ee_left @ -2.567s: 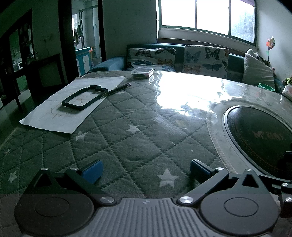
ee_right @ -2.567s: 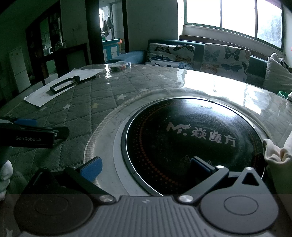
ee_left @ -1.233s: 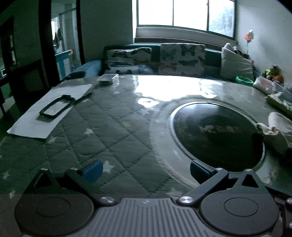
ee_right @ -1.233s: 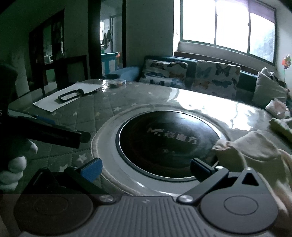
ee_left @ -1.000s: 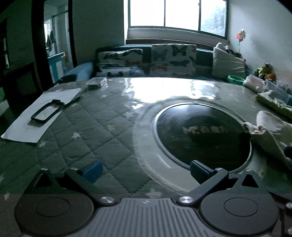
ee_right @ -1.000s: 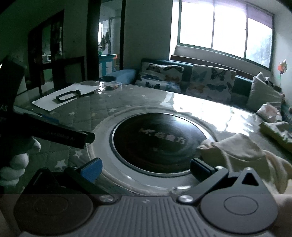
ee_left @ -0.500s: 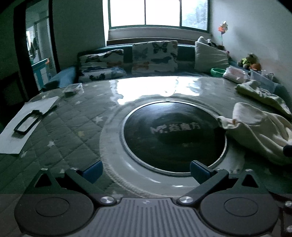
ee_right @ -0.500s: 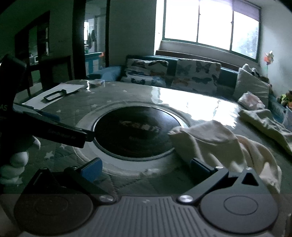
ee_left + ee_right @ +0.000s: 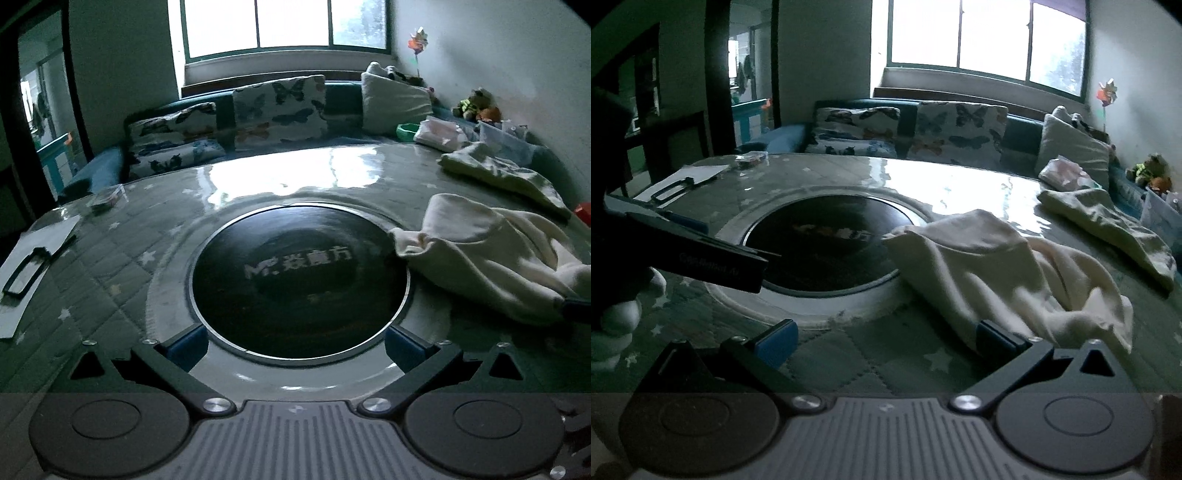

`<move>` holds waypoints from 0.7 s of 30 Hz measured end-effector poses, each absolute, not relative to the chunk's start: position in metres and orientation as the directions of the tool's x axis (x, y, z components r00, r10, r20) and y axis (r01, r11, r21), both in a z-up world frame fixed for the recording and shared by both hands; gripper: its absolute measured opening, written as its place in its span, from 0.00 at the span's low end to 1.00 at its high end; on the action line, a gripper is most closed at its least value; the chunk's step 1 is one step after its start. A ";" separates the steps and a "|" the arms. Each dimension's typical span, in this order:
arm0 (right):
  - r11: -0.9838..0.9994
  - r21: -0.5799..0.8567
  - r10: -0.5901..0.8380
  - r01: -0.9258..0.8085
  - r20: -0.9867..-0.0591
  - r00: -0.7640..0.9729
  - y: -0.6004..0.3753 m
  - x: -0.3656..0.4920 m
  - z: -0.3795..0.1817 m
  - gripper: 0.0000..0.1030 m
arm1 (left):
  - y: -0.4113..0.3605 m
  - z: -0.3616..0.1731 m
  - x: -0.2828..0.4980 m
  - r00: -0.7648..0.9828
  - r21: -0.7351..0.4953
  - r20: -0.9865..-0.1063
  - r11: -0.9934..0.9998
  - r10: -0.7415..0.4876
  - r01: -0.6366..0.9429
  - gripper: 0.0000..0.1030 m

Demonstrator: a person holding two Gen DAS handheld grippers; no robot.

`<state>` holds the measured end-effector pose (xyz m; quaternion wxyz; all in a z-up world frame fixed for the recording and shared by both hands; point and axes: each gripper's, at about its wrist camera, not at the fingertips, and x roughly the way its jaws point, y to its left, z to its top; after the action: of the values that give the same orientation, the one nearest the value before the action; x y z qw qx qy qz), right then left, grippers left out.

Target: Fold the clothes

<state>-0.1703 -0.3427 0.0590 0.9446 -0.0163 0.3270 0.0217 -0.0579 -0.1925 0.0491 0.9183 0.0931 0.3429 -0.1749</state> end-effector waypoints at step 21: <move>0.998 -0.013 -0.052 0.055 -0.605 0.795 -0.383 -0.183 0.063 0.96 | -0.248 0.056 -0.054 0.676 0.063 -0.671 0.885 -0.304 0.461 1.00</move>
<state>-0.1829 -0.3829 0.0626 0.9472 0.0025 0.3193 -0.0281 -0.0541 -0.2482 0.0557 0.9083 0.1143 0.3430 -0.2105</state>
